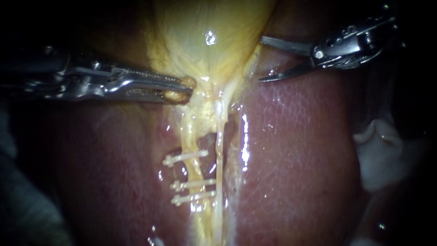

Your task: Go to the cutting position left tube

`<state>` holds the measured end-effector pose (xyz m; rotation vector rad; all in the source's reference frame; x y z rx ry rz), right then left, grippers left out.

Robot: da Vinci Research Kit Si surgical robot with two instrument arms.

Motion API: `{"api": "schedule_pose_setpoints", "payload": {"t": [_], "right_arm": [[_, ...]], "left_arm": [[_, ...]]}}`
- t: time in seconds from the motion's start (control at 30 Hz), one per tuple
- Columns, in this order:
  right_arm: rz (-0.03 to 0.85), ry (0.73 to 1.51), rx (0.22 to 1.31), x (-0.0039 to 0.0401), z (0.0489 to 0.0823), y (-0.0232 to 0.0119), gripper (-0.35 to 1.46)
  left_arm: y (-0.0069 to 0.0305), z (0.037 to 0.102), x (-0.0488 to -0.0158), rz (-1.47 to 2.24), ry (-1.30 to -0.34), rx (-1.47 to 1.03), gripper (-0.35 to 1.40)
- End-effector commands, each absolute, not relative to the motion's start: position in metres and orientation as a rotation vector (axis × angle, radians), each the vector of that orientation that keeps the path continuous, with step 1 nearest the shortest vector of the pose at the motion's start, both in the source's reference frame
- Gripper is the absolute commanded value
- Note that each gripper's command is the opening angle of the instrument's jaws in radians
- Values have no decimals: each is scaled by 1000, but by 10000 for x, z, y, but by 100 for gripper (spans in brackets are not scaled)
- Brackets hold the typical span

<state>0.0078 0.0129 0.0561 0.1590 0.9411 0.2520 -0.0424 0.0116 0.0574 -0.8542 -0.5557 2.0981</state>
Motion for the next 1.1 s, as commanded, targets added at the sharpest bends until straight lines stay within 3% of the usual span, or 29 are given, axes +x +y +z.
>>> {"api": "schedule_pose_setpoints", "payload": {"t": [0.03,0.17,0.5,0.83,1.1], "right_arm": [[252,941,159,78,561,129,142],[252,941,159,78,561,129,142],[250,945,164,78,560,129,142],[226,979,206,84,559,121,143],[245,1031,356,109,551,96,145]], "left_arm": [[117,571,-422,2098,-558,-855,-35],[121,555,-410,2098,-570,-856,-35],[155,499,-345,2071,-493,-857,-35],[156,498,-347,2066,-486,-857,-35],[155,498,-347,2065,-486,-857,-35]]}}
